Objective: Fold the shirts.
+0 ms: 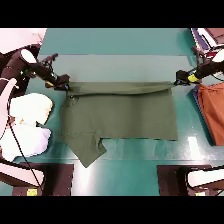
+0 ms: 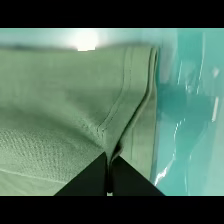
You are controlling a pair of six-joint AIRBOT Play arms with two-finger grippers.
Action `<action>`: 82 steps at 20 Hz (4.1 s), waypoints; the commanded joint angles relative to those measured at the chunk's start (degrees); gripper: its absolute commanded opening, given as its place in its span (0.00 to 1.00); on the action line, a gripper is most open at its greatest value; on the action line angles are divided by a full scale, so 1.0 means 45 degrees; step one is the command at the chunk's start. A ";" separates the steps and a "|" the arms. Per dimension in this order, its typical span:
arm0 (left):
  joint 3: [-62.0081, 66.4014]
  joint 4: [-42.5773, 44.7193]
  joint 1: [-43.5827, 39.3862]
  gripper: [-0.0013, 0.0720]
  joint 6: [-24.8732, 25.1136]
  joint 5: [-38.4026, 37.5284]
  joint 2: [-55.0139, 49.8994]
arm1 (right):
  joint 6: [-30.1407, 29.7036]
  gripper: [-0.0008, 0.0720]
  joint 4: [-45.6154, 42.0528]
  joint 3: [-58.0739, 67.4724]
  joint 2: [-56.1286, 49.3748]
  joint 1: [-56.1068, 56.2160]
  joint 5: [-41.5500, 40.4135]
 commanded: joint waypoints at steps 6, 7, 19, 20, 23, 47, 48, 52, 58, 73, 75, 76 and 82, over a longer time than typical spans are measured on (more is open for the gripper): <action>-0.1938 0.1117 -0.0005 0.85 -0.0219 -0.0665 0.2385 | -0.0291 0.56 0.0384 -0.1681 0.1860 -0.0432 0.0879; -0.2759 0.1248 -0.0005 0.85 -0.0262 -0.0792 0.3254 | -0.0544 0.56 0.0408 -0.2278 0.2487 -0.0578 0.0971; -1.3653 -0.0612 -0.0005 0.85 -0.2093 -0.0092 1.1045 | -0.0811 0.55 0.0636 -0.5663 0.6300 -0.0466 -0.0282; -1.3906 -0.0865 -0.0005 0.85 -0.2069 0.0272 1.1045 | -0.0811 0.55 0.0622 -0.5663 0.6363 -0.0471 -0.0277; -1.4392 -0.1637 -0.0005 0.85 -0.1831 0.1375 1.1040 | -0.0806 0.55 0.0622 -0.5668 0.6368 -0.0471 -0.0233; -1.2240 -0.1535 -0.0005 0.06 -0.1112 0.0563 1.2405 | -0.0772 0.55 0.0612 -1.2386 0.7072 -0.3138 0.0461; -1.2240 -0.1535 -0.0005 0.06 -0.1103 0.0583 1.2405 | -0.0651 0.55 0.0612 -1.2395 0.6805 -0.2841 0.0447; -1.2240 -0.1496 -0.0005 0.06 -0.1054 0.0597 1.2405 | -0.0510 0.42 0.0583 -1.2386 0.5824 -0.1472 0.0248; -1.1030 0.0709 -0.0005 0.06 -0.1243 -0.1836 1.3100 | -0.0520 0.04 -0.0330 -1.2381 0.8043 -0.1088 0.0821; -0.7645 -0.0257 -0.0005 0.06 -0.0627 0.2317 0.8150 | -0.0772 0.04 -0.0991 -0.5678 0.5435 -0.1083 0.1039; -0.6305 -0.0267 -0.0005 0.06 -0.0627 0.3075 0.6523 | -0.0811 0.04 -0.0107 -0.4541 0.3939 -0.1078 0.0646; -0.5731 -0.0272 -0.0005 0.06 -0.0617 0.3385 0.5799 | -0.0816 0.04 0.0291 -0.3949 0.3220 -0.1083 0.0437; -0.4075 -0.0413 -0.0005 0.06 -0.0277 0.4556 0.3245 | -0.0874 0.04 0.0967 -0.0738 -0.0010 -0.1078 0.0403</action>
